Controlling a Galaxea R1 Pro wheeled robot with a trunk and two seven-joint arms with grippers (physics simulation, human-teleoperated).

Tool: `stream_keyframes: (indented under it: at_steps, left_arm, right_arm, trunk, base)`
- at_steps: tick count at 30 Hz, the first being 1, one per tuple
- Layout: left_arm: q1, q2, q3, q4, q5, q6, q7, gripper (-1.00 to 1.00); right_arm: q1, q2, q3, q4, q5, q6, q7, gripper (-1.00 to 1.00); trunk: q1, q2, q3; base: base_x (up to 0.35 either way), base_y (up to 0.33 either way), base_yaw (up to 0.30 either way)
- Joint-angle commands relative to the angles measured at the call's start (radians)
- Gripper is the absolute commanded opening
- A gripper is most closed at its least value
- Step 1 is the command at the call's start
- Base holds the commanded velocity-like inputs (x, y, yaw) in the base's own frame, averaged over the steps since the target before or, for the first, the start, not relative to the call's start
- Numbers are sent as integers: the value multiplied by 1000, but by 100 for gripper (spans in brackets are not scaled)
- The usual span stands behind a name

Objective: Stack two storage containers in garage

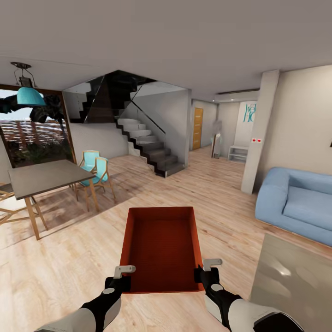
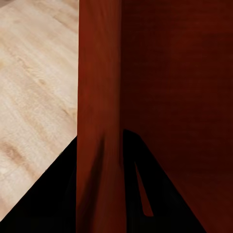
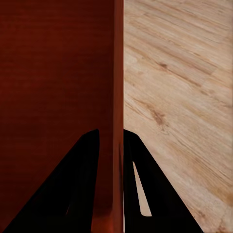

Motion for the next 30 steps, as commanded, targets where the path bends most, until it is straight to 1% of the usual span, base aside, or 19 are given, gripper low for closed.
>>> stream_keyframes:
  at_steps: [1, 11, 30]
  left_arm:
    - [-1, -1, 1, 0, 5, -1, 6, -100]
    - [-1, -1, 1, 0, 5, -1, 6, -100]
    - [-1, 1, 1, 0, 5, -1, 6, -100]
  right_arm:
    - [-2, 7, -45, 0, 6, 0, -1, -100]
    - [-2, 7, -47, -1, -1, 0, -1, -100]
    - [-2, 5, -47, 0, -2, 2, -1, -100]
  trunk:
    - [1, -2, -2]
    - [1, -2, -2]
    - [1, -2, -2]
  base:
    - [321, 0, 0]
    - [321, 0, 0]
    - [321, 0, 0]
